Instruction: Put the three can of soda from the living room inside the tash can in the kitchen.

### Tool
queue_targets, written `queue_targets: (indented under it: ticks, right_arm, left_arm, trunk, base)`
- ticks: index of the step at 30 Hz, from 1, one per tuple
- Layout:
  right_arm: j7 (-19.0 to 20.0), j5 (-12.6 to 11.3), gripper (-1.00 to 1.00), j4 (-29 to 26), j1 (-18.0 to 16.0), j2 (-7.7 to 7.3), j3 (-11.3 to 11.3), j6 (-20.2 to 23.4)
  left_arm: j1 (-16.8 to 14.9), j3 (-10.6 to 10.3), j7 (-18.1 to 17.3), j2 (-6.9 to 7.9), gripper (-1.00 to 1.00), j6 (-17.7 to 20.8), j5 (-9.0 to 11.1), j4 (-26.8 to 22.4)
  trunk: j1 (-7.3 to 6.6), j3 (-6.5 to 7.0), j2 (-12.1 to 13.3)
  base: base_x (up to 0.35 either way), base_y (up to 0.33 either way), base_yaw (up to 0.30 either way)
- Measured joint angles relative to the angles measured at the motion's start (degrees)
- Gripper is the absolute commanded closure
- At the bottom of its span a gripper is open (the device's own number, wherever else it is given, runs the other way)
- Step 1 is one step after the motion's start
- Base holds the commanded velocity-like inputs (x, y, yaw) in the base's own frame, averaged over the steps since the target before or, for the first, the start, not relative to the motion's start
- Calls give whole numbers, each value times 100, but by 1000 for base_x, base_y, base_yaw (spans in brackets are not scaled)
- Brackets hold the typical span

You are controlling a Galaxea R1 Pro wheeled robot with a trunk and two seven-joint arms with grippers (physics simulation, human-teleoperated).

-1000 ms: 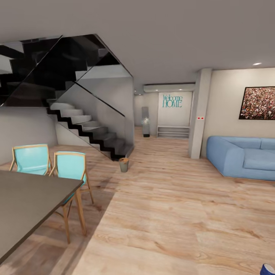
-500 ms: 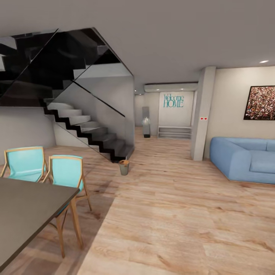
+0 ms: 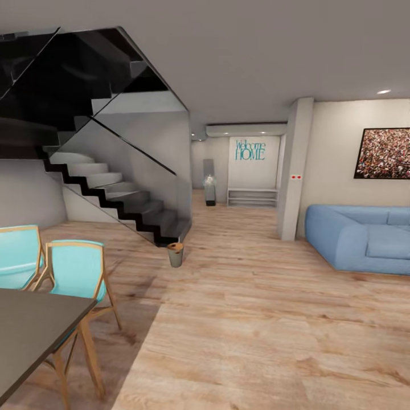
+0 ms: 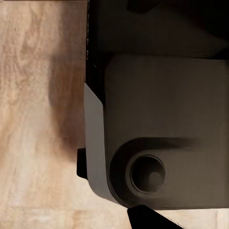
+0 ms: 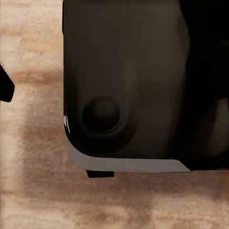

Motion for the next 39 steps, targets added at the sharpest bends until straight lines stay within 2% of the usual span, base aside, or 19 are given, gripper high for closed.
queue_targets:
  ticks: [39]
  right_arm:
    - [0,0,-100,0,0,1,0,0]
  left_arm:
    - [1,-7,4,17,-100,-8,9,-53]
  trunk:
    - [0,0,0]
  base:
    - [338,0,0]
